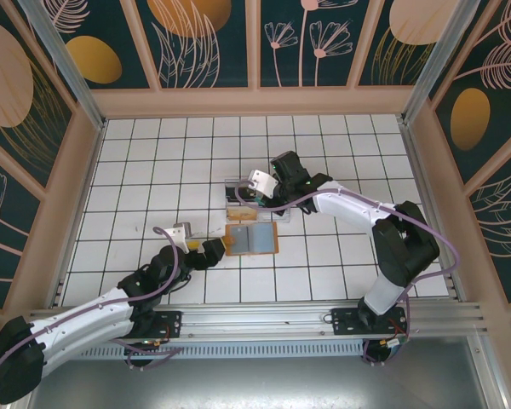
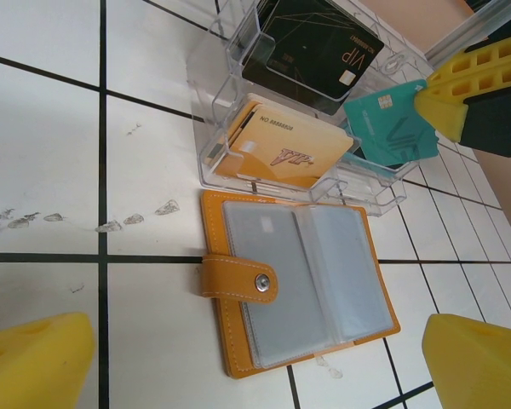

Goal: Take the credit cards out of the card holder

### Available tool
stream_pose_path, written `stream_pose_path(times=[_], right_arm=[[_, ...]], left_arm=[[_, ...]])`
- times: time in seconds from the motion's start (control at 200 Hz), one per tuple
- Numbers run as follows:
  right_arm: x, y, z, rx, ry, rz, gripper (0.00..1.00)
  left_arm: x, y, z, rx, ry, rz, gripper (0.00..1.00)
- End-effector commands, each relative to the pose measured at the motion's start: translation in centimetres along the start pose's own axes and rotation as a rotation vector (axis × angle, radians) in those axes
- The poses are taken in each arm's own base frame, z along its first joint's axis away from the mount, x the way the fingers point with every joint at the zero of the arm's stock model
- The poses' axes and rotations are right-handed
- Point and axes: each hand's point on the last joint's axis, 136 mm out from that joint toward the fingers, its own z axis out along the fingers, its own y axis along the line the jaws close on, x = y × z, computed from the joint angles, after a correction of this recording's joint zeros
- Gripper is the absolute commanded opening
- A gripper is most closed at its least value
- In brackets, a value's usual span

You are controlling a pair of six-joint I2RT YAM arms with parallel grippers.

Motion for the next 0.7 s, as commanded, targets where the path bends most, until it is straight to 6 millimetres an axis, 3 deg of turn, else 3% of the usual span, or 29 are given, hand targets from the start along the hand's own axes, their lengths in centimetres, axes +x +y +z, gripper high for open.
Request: stream_pose_path(times=[0.0,0.285,0.696], right_arm=[[1.3,0.1,0.1,0.027,0.05,-0.034,0.0],[1.2,-0.7,-1.4,0.103,0.046,-0.109,0.0],[1.1,0.0,-0.9,0.109,0.108,-0.192,0.0]], left_arm=[[0.0,0.5,-0.1,-0.016,-0.013,-0.002,0.99],[0.0,0.4,0.0,-0.013,-0.012,-0.001,0.99],[0.0,0.5,0.0,-0.014,-0.012,-0.001,0.99]])
